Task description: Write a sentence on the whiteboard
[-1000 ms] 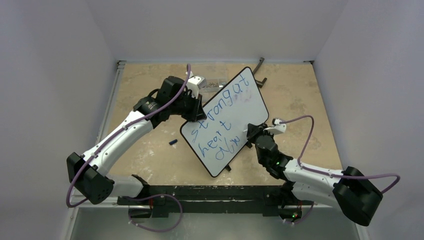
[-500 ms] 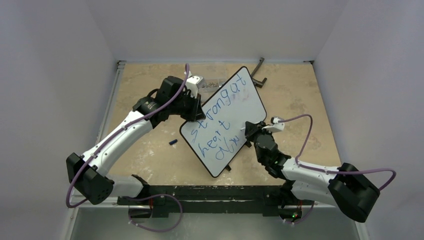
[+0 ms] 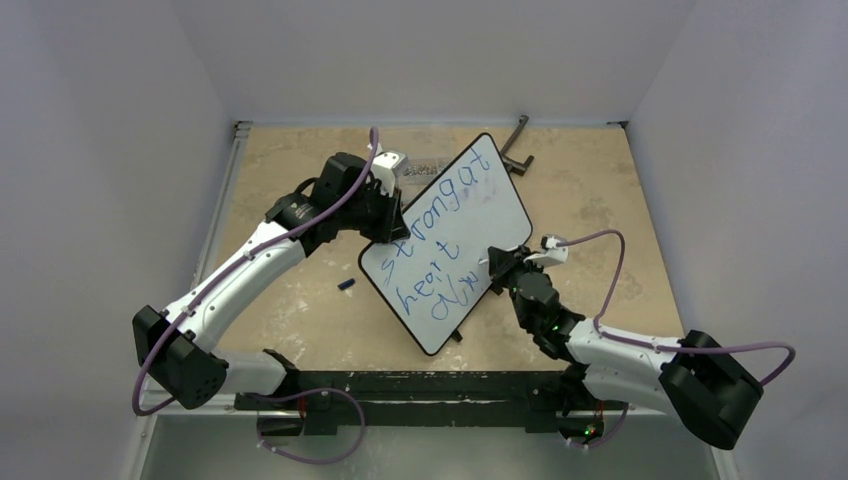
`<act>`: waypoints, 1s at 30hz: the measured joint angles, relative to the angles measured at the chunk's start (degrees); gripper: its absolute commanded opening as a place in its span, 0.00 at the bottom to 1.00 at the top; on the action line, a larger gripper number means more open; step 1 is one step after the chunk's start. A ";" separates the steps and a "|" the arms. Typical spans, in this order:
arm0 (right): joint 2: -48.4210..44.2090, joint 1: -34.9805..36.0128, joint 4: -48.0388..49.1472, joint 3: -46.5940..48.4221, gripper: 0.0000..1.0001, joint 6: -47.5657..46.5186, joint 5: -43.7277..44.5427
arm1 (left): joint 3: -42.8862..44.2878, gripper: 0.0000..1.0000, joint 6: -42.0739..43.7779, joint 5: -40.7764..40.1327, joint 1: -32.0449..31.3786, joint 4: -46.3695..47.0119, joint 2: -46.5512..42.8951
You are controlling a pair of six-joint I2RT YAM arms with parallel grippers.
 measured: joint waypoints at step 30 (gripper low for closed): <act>2.03 0.00 -5.75 2.40 0.00 -1.05 1.46 | 0.00 0.00 0.46 -1.66 0.22 -0.52 0.11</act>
